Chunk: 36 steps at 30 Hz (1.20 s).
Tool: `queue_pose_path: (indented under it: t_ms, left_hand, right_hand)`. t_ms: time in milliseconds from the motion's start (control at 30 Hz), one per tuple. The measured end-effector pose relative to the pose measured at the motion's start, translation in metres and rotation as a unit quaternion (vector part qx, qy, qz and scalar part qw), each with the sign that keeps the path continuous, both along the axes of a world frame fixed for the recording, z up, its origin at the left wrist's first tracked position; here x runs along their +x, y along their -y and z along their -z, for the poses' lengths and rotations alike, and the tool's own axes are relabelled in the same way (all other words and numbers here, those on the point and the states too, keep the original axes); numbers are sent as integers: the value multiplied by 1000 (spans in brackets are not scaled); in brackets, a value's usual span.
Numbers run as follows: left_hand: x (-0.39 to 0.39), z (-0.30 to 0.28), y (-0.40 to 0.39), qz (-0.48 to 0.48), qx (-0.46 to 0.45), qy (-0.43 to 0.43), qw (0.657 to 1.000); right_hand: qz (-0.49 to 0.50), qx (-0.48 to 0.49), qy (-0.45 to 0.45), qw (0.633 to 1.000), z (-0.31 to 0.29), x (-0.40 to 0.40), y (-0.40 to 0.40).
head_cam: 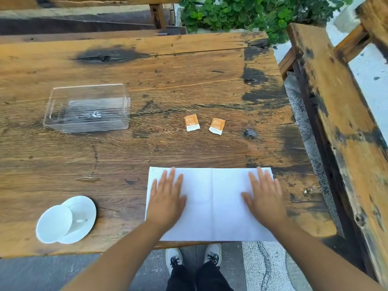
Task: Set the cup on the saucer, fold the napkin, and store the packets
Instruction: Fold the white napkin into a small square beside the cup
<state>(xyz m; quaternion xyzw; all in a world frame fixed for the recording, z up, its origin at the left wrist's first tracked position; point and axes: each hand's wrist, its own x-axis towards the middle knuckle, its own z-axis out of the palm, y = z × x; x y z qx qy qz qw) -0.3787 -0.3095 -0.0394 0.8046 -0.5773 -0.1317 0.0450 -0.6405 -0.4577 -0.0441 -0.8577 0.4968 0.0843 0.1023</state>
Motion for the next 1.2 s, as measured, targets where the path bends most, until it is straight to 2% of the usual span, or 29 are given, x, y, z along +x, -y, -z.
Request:
queue_pose_path:
  t_ms: [67,133,200,233,300,367,433,467,500,533,567,600,633,667,700,733,800,867,933,1000,1100,1200]
  left_hand:
    - [-18,14,-14,76,73,27,994]
    - [-18,29,-26,87,129,38,987]
    - [-11,39,-34,81,143,36,986]
    - [-9,41,-35,81,147,37,985]
    - [-10,39,-34,79,160,38,983]
    - [-12,37,-32,76,158,35,984]
    - [-12,36,-32,76,158,34,984]
    - [-12,36,-32,77,158,34,984]
    - [-12,35,-31,79,158,32,984]
    - [-13,35,-31,83,158,28,984]
    - [-13,34,-29,88,156,23,984]
    - [-13,34,-27,92,154,20,983]
    - [-14,33,-24,98,153,17,983]
    - [-15,33,-21,103,152,13,983]
    - [-15,33,-18,107,150,9,983]
    - [-16,33,-14,110,148,5,983]
    - [-20,33,-5,115,144,2,983]
    - [-23,34,4,122,141,-1,983]
    - [-26,33,8,126,130,-4,983]
    - [-27,30,4,117,105,-8,988]
    - [-20,20,-19,70,72,-25,995]
    - [-9,9,-64,-20,35,-56,998]
  right_hand:
    - [-68,45,-50,995,11,-4,-19]
    - [-91,57,-72,992,19,-15,-21]
    - [-74,61,-70,993,20,-26,-16]
    - [-39,53,-55,996,18,-31,-15]
    - [116,23,22,993,8,-44,-24]
    - [283,7,118,952,1,-64,-41]
    - [446,58,208,869,-1,-82,-68]
    - [533,117,264,795,0,-85,-78]
    - [610,192,316,701,0,-85,-86]
    - [663,268,353,604,1,-83,-93]
    - [684,320,376,536,0,-81,-95]
    - [690,342,397,499,-1,-78,-94]
    - [690,339,415,485,-4,-75,-89]
    - [683,323,438,487,-11,-72,-83]
    - [666,302,458,505,-18,-69,-78]
    - [637,271,474,544,-28,-65,-73]
    - [543,198,498,647,-55,-53,-63]
    - [402,131,497,758,-85,-30,-59]
    - [246,90,487,833,-106,3,-61]
    - [111,51,469,875,-107,38,-68]
    - [-36,-4,412,910,-85,87,-84]
    - [-112,-31,359,926,-49,122,-102]
